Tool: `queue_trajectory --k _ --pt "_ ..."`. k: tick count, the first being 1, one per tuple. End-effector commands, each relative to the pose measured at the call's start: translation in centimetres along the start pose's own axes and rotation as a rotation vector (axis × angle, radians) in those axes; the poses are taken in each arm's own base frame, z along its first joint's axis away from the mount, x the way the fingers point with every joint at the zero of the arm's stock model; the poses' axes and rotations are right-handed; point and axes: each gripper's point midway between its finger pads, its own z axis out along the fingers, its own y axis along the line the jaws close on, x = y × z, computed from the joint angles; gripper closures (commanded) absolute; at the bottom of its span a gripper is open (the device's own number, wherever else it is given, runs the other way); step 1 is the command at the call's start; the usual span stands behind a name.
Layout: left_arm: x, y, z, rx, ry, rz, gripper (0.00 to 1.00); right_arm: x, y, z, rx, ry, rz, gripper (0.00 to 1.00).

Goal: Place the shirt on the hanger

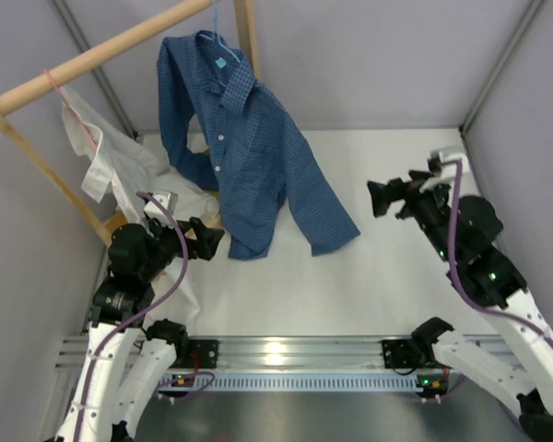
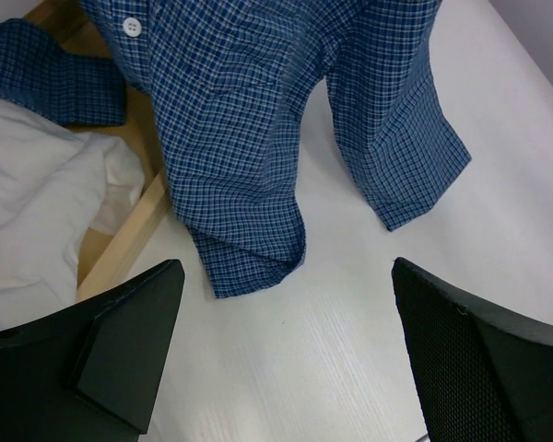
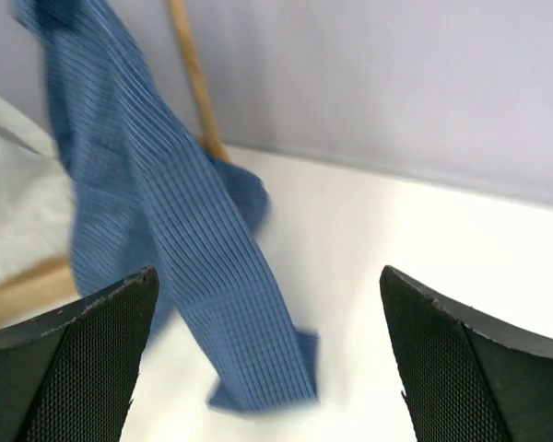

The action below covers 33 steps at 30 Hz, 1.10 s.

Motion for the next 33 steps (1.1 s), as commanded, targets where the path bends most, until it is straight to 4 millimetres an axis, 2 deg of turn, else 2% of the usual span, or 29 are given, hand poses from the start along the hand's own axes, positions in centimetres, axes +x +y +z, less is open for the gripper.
queue_trajectory --k 1,4,5,6,7,10,15,19,29,33 --pt "-0.8 1.2 0.4 -0.061 -0.041 -0.01 0.02 7.2 -5.8 -5.5 0.276 0.064 0.018 0.01" --pt "0.1 -0.2 1.1 0.035 0.015 -0.02 0.02 9.5 -6.8 -9.1 0.297 0.067 0.021 0.01" --pt "0.4 0.0 1.3 0.029 0.027 -0.023 0.02 9.8 -7.0 -9.7 0.301 0.073 0.017 0.01" --pt "0.7 0.4 1.6 0.01 0.036 -0.027 0.02 10.1 -7.2 -10.3 0.305 0.082 0.014 0.0" --pt "0.7 1.5 1.7 -0.053 0.031 -0.035 0.02 10.4 -7.7 -11.5 0.327 0.099 0.01 0.01" --pt "0.7 4.2 1.3 -0.212 0.023 -0.05 0.02 10.5 -8.7 -13.2 0.381 0.113 0.008 0.01" --pt "0.5 4.9 0.9 -0.26 0.009 -0.051 0.02 10.8 -9.9 -14.7 0.432 0.093 -0.011 0.01" --pt "0.4 5.4 0.5 -0.289 -0.005 -0.048 0.02 10.7 -10.0 -14.9 0.433 0.078 -0.013 0.0" --pt "0.3 5.0 0.4 -0.268 -0.015 -0.046 0.02 10.4 -10.3 -14.4 0.466 0.101 -0.021 0.01" --pt "0.5 4.6 0.5 -0.244 -0.005 -0.049 0.02 11.1 -10.6 -13.9 0.489 0.13 -0.028 0.0"
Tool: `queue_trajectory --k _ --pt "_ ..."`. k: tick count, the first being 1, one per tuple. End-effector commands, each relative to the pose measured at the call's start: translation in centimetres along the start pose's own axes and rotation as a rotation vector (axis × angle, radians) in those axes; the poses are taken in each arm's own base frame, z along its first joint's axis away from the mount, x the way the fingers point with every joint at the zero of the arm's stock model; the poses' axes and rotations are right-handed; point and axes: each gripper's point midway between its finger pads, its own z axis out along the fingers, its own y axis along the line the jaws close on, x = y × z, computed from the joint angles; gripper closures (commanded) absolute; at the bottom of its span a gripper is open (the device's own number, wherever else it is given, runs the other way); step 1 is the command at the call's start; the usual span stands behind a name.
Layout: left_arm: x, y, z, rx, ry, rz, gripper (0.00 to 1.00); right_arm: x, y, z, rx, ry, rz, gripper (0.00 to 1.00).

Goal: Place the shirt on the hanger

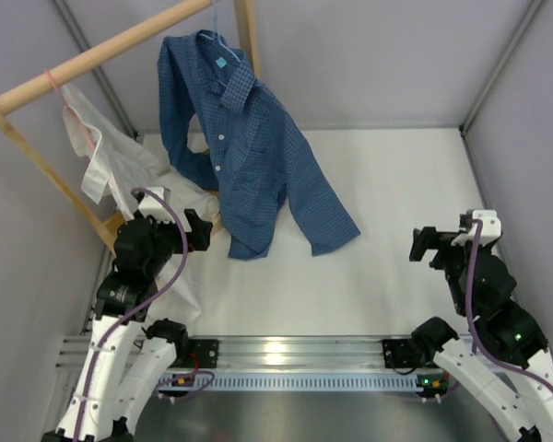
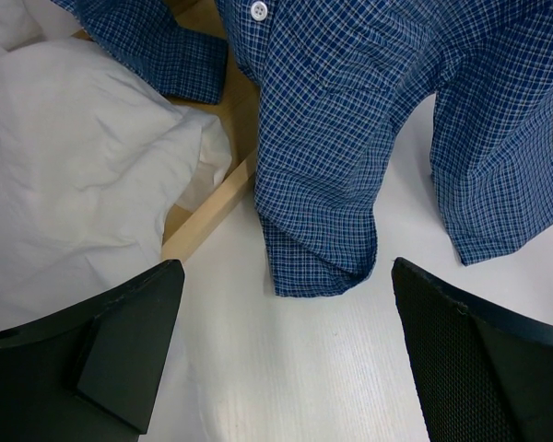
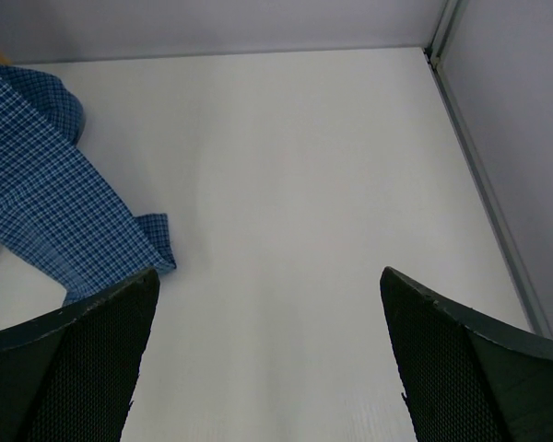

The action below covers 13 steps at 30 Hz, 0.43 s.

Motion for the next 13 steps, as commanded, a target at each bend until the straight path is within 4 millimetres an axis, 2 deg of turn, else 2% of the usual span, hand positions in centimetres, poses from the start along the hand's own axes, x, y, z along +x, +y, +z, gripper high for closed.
queue_trajectory --k 1,13 --pt "0.19 -0.13 0.06 0.011 0.0 -0.012 0.02 -0.11 -0.65 0.21 0.048 0.016 -0.011 0.0" --pt "0.45 -0.4 0.14 0.027 0.011 -0.014 0.02 -0.48 -0.12 0.68 0.042 0.035 -0.014 0.0"
